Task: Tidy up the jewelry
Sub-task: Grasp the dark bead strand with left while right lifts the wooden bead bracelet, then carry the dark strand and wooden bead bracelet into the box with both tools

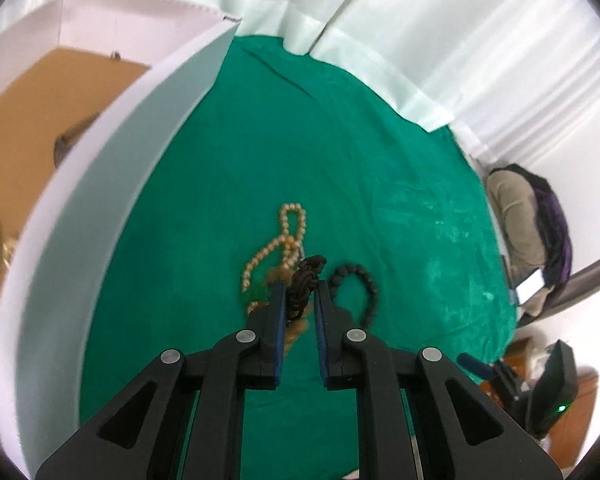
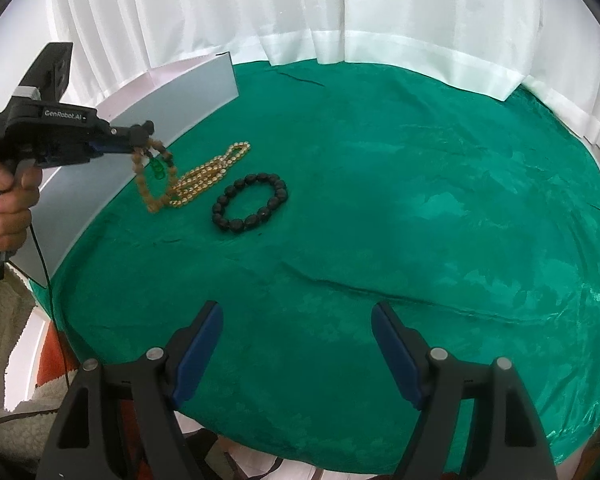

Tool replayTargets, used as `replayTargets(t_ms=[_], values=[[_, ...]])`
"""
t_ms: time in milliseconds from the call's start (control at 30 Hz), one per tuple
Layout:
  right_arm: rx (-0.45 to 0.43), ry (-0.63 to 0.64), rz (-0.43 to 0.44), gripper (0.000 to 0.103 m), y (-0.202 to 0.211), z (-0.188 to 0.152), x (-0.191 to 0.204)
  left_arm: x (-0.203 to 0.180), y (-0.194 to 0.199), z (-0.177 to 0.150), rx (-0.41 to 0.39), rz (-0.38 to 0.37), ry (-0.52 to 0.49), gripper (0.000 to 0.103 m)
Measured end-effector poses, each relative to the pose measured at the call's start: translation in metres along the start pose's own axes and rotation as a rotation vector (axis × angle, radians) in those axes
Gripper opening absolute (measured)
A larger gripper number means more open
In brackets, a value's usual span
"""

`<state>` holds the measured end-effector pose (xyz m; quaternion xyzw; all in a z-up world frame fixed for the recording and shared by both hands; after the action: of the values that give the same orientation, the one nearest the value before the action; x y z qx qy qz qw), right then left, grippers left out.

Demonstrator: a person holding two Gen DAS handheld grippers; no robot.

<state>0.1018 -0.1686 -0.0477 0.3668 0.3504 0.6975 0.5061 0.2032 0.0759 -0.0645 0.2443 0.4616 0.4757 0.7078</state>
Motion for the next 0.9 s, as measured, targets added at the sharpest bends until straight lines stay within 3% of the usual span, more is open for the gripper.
replayTargets(t_ms=[533,900], values=[[0.000,-0.023,0.001,0.078,0.003,-0.003,-0.004,-0.034,-0.012,-0.010,0.009,-0.055,-0.061,0.012],[-0.013,-0.061,0.018,0.078,0.004,-0.001,-0.013,-0.024,0.036,0.006,-0.083,-0.092,-0.002,0.011]])
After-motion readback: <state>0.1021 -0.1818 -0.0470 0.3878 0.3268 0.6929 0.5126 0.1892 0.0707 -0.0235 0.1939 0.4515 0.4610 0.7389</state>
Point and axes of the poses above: each gripper's, at about its wrist camera, not at the fingertips, and y roughly against the way its jaws point, x to its left, z to its top, the point moved 3 cm from there along -y, roughly the way its jaws point, and after that the axes turned 7 degrees about -y, right-handed, at the moved point
